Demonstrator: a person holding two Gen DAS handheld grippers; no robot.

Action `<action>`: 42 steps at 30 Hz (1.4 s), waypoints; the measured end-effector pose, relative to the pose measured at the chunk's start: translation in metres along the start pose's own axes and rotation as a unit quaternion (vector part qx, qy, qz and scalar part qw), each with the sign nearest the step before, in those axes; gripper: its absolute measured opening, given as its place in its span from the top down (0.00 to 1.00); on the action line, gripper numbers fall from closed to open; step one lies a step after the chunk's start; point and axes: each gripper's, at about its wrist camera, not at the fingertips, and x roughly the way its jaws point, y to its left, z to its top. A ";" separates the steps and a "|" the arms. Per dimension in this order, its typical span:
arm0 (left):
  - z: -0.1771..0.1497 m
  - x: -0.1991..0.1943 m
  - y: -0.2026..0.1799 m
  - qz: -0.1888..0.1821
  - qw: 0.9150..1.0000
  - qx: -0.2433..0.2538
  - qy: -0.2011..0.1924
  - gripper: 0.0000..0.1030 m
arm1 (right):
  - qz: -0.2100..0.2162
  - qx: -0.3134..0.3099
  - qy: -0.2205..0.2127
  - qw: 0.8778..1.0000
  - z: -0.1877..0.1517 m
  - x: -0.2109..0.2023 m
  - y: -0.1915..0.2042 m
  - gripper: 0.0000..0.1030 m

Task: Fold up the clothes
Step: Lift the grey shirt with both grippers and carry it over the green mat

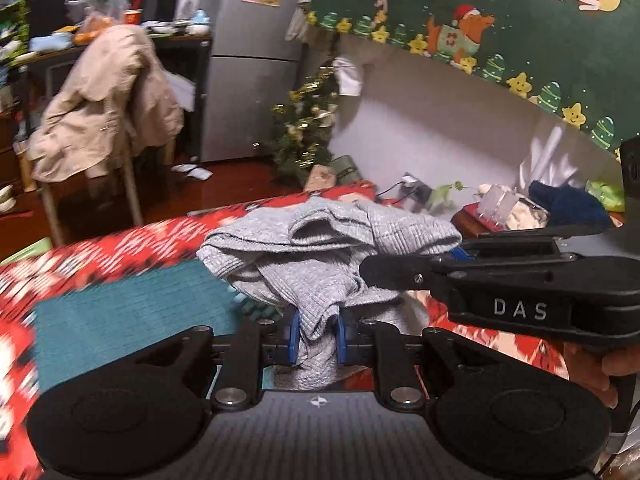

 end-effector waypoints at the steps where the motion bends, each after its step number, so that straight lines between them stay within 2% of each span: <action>1: -0.007 -0.009 0.003 0.004 1.000 -0.001 0.001 0.84 | 0.008 0.000 0.003 1.000 -0.006 -0.004 0.013 0.84; 9: -0.065 -0.062 0.025 0.041 0.998 -0.038 0.009 0.84 | 0.042 -0.022 0.041 0.998 -0.049 -0.025 0.103 0.83; 11: -0.076 -0.070 0.029 0.044 0.998 -0.050 0.012 0.84 | 0.042 -0.054 0.043 0.997 -0.060 -0.027 0.122 0.83; 14: -0.092 -0.076 0.033 0.052 0.997 -0.056 0.023 0.84 | 0.046 -0.063 0.061 0.995 -0.074 -0.029 0.138 0.83; 18: -0.116 -0.074 0.039 0.052 0.994 -0.078 0.062 0.82 | 0.052 -0.055 0.097 0.992 -0.095 -0.028 0.151 0.83; 22: -0.133 -0.074 0.044 0.060 0.990 -0.094 0.088 0.74 | 0.050 -0.061 0.121 0.990 -0.116 -0.024 0.151 0.75; 25: -0.139 -0.080 0.042 0.070 0.991 -0.082 0.085 0.69 | 0.045 -0.059 0.128 0.989 -0.125 -0.028 0.150 0.66; 27: -0.140 -0.085 0.046 0.071 0.990 -0.092 0.080 0.62 | 0.047 -0.046 0.129 0.989 -0.126 -0.031 0.146 0.62; 31: -0.138 -0.093 0.061 0.072 0.985 -0.137 0.072 0.61 | 0.042 -0.033 0.124 0.991 -0.121 -0.039 0.136 0.52; 35: -0.136 -0.099 0.076 0.075 0.979 -0.173 0.076 0.61 | 0.037 -0.024 0.124 0.991 -0.107 -0.025 0.113 0.51; 42: -0.132 -0.112 0.089 0.087 0.976 -0.191 0.062 0.60 | 0.014 -0.015 0.115 0.993 -0.101 -0.015 0.092 0.47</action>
